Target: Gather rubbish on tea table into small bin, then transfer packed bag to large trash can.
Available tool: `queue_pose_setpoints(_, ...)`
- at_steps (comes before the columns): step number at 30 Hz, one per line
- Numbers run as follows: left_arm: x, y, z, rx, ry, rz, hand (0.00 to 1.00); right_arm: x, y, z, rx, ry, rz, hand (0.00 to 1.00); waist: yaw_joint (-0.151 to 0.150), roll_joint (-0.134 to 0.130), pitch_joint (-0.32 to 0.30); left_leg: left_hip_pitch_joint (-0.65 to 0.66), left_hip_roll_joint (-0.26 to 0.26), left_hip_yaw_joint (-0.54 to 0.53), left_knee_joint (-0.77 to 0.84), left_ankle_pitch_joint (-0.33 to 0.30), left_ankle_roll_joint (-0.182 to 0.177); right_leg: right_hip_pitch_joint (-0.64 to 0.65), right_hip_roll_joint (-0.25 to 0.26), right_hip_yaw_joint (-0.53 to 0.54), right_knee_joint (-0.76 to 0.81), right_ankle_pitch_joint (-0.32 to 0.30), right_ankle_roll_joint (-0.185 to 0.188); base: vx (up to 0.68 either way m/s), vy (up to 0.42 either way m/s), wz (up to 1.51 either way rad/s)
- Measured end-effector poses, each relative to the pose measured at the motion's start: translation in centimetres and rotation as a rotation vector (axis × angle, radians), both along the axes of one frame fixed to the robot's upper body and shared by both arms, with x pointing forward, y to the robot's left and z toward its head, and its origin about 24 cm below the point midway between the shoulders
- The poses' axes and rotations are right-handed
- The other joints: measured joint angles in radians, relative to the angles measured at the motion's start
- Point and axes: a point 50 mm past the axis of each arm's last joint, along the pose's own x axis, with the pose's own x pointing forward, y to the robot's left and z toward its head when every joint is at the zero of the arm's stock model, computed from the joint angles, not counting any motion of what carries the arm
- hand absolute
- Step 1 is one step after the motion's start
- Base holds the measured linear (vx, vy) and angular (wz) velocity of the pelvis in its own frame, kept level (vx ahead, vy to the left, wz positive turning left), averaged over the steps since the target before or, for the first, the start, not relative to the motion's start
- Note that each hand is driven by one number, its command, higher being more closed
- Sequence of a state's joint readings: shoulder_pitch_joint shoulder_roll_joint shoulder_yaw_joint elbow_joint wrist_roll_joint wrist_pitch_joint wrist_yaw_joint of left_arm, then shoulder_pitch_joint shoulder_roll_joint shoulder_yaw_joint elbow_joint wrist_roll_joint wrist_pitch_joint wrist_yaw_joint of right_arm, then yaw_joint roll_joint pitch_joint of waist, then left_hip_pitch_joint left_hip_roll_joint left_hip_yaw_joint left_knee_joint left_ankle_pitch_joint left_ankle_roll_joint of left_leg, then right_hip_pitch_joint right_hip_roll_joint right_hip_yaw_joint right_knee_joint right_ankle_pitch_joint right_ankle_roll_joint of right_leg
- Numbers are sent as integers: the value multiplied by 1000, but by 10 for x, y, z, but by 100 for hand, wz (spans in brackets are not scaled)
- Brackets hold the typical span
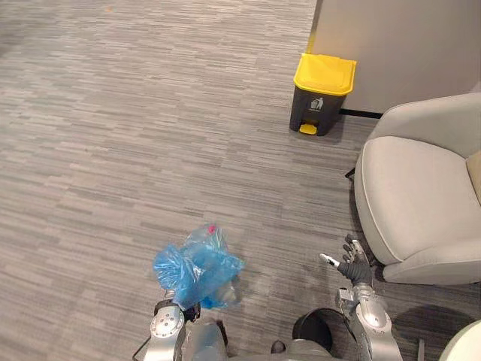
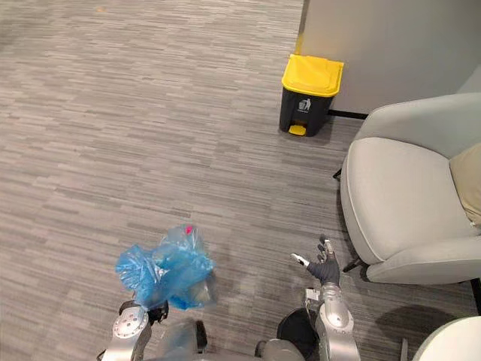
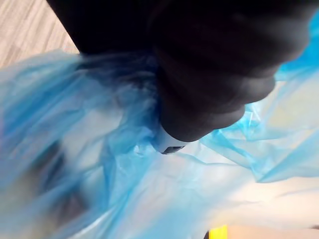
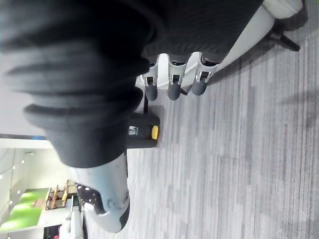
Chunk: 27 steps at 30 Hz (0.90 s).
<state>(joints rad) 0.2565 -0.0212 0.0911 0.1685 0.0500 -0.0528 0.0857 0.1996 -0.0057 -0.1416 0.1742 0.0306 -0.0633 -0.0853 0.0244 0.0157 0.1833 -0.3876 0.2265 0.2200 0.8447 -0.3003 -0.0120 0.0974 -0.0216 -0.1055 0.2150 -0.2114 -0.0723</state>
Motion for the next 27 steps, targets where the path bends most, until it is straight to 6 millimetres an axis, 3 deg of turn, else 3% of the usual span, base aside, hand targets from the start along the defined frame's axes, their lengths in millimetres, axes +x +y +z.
queue_pose_setpoints(1, 0, 0, 0, 0, -1, 2, 100, 0, 0, 0, 0, 0, 0, 0, 1, -1, 1, -12, -3, -2, -58, 6, -10, 10, -9, 10, 4, -7, 11, 413, 340, -98)
queue_pose_setpoints(2, 1, -1, 2, -4, -12, 5, 100, -1, -3, 1, -8, -5, -7, 0, 14, 8, -4, 6, -21, -44, -303, 64, -66, 13, -33, 40, 43, -64, 77, 335, 314, -98)
queue_pose_setpoints(3, 0, -3, 2, -12, -14, 7, 100, -2, -5, 1, -20, -2, -6, 0, 21, 26, -8, 19, -14, -63, -399, 170, -95, 13, -26, 54, 53, -99, 112, 417, 399, -101)
queue_pose_setpoints(4, 1, -2, -2, -6, 10, -2, 100, -3, 2, -10, 14, 48, -8, 0, 11, -7, -14, 30, -55, -26, -377, 159, -73, 18, -82, 95, 50, -144, 139, 284, 260, -47)
queue_pose_setpoints(5, 3, -2, -2, -2, 12, -10, 100, -3, 3, -12, 20, 53, -5, 0, 9, -35, -29, 30, -76, -22, -374, 147, -56, 18, -99, 108, 42, -144, 139, 357, 276, -29)
queue_pose_setpoints(7, 2, -2, -2, 1, 13, -17, 100, -5, 4, -17, 24, 75, -2, 0, -7, -44, -32, 43, -98, 12, -322, 68, -29, 16, -137, 163, 74, -129, 152, 387, 251, -35)
queue_pose_setpoints(9, -4, -2, -5, 1, 34, -16, 100, -6, 4, -17, 23, 79, -3, 0, -8, -47, -33, 84, -105, 46, -311, 40, -15, -19, -155, 184, 189, -121, 168, 346, 179, -45)
queue_pose_setpoints(10, -6, -1, -7, 7, 44, -17, 100, -6, 4, -17, 19, 80, -1, 0, -9, -47, -32, 124, -105, 70, -318, 22, -3, -82, -162, 197, 350, -91, 236, 375, 102, -43)
queue_pose_setpoints(11, -5, 1, -6, 20, 43, -25, 100, -4, 6, -19, 19, 86, 5, 0, -14, -51, -31, 166, -106, 86, -338, 12, 8, -166, -165, 206, 530, -46, 327, 442, 98, -36)
queue_pose_setpoints(12, -4, 3, -5, 35, 41, -36, 100, -4, 8, -21, 18, 94, 11, 0, -14, -54, -29, 192, -106, 93, -356, 11, 8, -197, -164, 210, 598, -45, 340, 334, -19, -28)
queue_pose_setpoints(13, -2, 7, -3, 60, 37, -53, 100, -2, 10, -23, 18, 107, 23, 0, -13, -53, -26, 249, -106, 96, -403, 11, 7, -270, -155, 186, 706, -65, 308, 342, -73, -28)
queue_pose_setpoints(15, -1, 8, -2, 66, 31, -48, 100, 0, 13, -24, 7, 110, 43, 0, -19, -36, -17, 359, -97, 114, -499, 12, -12, -389, -151, 86, 777, -106, 197, 379, -130, -27)
queue_pose_setpoints(17, 0, 7, -2, 68, 26, -44, 100, 2, 15, -23, 6, 107, 57, 0, -38, -30, -12, 406, -80, 116, -533, 1, -40, -470, -148, 23, 733, -121, 164, 278, -163, -6)
queue_pose_setpoints(18, 0, 8, -2, 72, 27, -45, 100, 3, 15, -23, 4, 106, 62, 0, -44, -32, -14, 427, -63, 116, -537, -15, -71, -526, -137, -15, 619, -114, 152, 384, -279, -1)
queue_pose_setpoints(19, -1, 11, -3, 86, 36, -48, 100, 2, 15, -25, 5, 116, 62, 0, -50, -50, -23, 443, -63, 117, -538, -26, -101, -545, -128, -37, 456, -67, 133, 520, -331, 7)
queue_pose_setpoints(20, 1, 10, -14, 75, 82, -53, 100, -1, 8, -33, -14, 160, 59, 0, -64, -32, -19, 472, -49, 67, -550, -34, -128, -504, -96, -61, 392, 31, 71, 528, -284, -13)
queue_pose_setpoints(21, 2, 8, -18, 67, 104, -54, 100, 0, 2, -35, -31, 179, 52, 0, -60, -4, -28, 463, -40, 22, -576, -6, -109, -499, -62, -61, 356, 38, 55, 438, -192, -19)
queue_pose_setpoints(24, 12, 5, -14, 59, 74, -61, 100, -1, -11, -33, -39, 174, 1, 0, -73, 15, -16, 476, -34, -5, -604, 72, -113, -468, -49, -88, 333, 20, 29, 345, -149, 0)
queue_pose_setpoints(27, 15, -11, -11, 4, 48, -75, 100, -18, -14, -36, -43, 195, -16, 0, -71, 20, -11, 438, 10, -71, -356, 156, -131, -289, -31, -143, 227, 4, 22, 375, -149, 42)
